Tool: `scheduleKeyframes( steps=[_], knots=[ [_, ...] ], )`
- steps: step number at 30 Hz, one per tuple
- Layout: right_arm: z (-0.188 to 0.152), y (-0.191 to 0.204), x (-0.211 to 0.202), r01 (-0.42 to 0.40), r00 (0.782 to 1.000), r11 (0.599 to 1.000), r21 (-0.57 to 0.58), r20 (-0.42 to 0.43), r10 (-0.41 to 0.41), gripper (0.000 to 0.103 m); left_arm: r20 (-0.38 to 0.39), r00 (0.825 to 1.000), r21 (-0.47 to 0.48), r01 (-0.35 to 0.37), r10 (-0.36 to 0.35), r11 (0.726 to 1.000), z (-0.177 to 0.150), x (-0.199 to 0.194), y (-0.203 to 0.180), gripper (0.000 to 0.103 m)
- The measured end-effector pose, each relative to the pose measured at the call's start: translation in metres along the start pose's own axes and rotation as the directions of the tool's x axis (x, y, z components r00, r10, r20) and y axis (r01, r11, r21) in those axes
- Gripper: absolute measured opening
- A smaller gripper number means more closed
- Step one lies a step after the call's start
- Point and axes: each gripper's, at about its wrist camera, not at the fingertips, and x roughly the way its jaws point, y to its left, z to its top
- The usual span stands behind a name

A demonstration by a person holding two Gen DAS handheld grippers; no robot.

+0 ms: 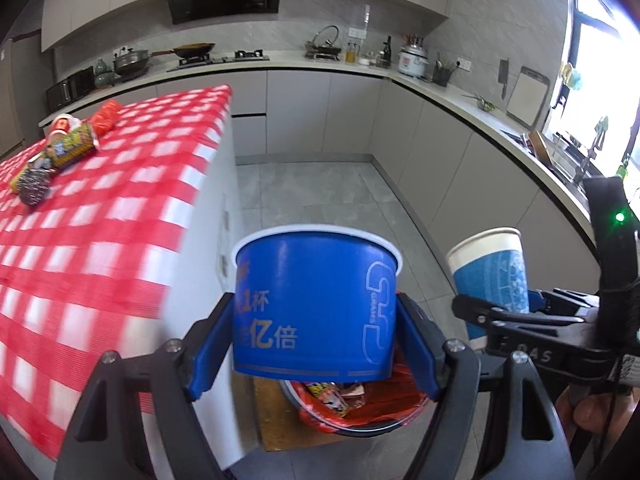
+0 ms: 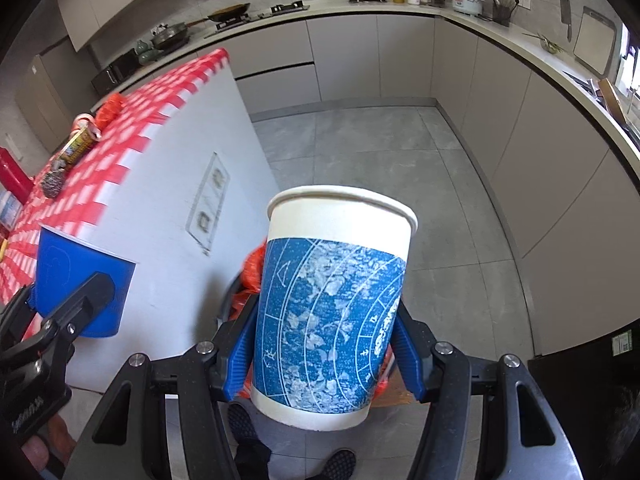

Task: Collect trash
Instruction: 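Carry the blue cup and blue bowl with both tools over the bin, then open the right tool to drop the cup while the left tool drops the bowl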

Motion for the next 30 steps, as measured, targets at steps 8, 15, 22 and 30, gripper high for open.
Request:
scheduleKeyframes(
  steps=[8,15,22,30],
  knots=[
    [-0.010,-0.019,0.051,0.016,0.997,0.999,-0.027,-0.071,-0.018,0.063,-0.069,0.997,-0.022,-0.026,0.025,0.999,-0.021,0.037,-0.009,0.077],
    [-0.011,-0.023,0.091,-0.047,0.993,0.999,-0.021,-0.108,0.045,0.065,-0.096,0.993,-0.029,-0.072,0.069,0.997,-0.032,0.048,-0.005,0.077],
    [-0.009,-0.041,0.104,0.007,0.998,1.000,0.019,-0.057,-0.006,0.086,-0.123,0.988,-0.050,-0.100,0.093,0.994,-0.043,0.065,-0.004,0.077],
    [-0.009,-0.081,0.095,0.083,0.996,0.994,0.078,-0.050,-0.079,0.086,-0.158,0.984,-0.055,-0.087,0.077,0.995,-0.058,0.100,-0.029,0.077]
  ],
)
